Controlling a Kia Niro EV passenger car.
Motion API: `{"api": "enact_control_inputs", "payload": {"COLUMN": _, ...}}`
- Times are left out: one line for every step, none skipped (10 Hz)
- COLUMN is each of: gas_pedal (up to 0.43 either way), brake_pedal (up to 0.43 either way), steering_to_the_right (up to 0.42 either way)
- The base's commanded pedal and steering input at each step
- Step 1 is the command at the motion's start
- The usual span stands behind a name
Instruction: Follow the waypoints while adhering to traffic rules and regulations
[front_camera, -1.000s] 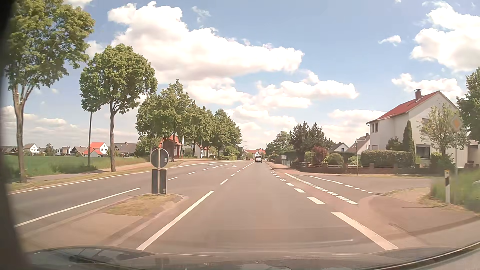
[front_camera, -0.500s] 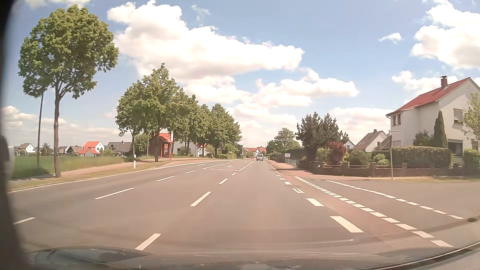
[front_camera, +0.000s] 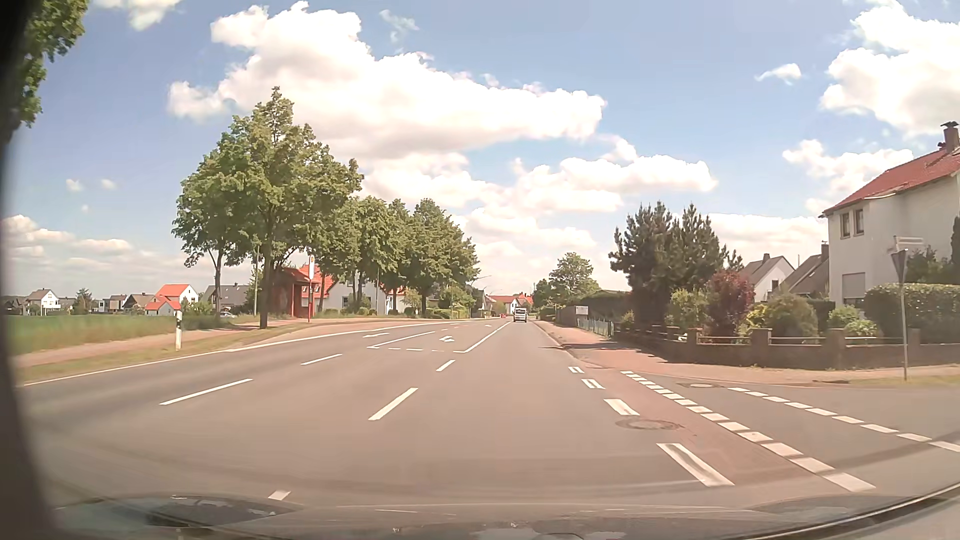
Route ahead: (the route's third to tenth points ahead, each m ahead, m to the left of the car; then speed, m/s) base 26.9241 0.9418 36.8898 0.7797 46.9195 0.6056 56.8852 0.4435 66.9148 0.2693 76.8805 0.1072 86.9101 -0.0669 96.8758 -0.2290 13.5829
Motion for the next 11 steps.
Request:
{"api": "enact_control_inputs", "payload": {"gas_pedal": 0.13, "brake_pedal": 0.0, "steering_to_the_right": 0.001}}
{"api": "enact_control_inputs", "payload": {"gas_pedal": 0.13, "brake_pedal": 0.0, "steering_to_the_right": 0.001}}
{"api": "enact_control_inputs", "payload": {"gas_pedal": 0.13, "brake_pedal": 0.0, "steering_to_the_right": 0.0}}
{"api": "enact_control_inputs", "payload": {"gas_pedal": 0.13, "brake_pedal": 0.0, "steering_to_the_right": 0.001}}
{"api": "enact_control_inputs", "payload": {"gas_pedal": 0.138, "brake_pedal": 0.0, "steering_to_the_right": 0.0}}
{"api": "enact_control_inputs", "payload": {"gas_pedal": 0.138, "brake_pedal": 0.0, "steering_to_the_right": 0.001}}
{"api": "enact_control_inputs", "payload": {"gas_pedal": 0.138, "brake_pedal": 0.0, "steering_to_the_right": 0.0}}
{"api": "enact_control_inputs", "payload": {"gas_pedal": 0.138, "brake_pedal": 0.0, "steering_to_the_right": 0.001}}
{"api": "enact_control_inputs", "payload": {"gas_pedal": 0.138, "brake_pedal": 0.0, "steering_to_the_right": 0.001}}
{"api": "enact_control_inputs", "payload": {"gas_pedal": 0.138, "brake_pedal": 0.0, "steering_to_the_right": 0.001}}
{"api": "enact_control_inputs", "payload": {"gas_pedal": 0.138, "brake_pedal": 0.0, "steering_to_the_right": 0.001}}
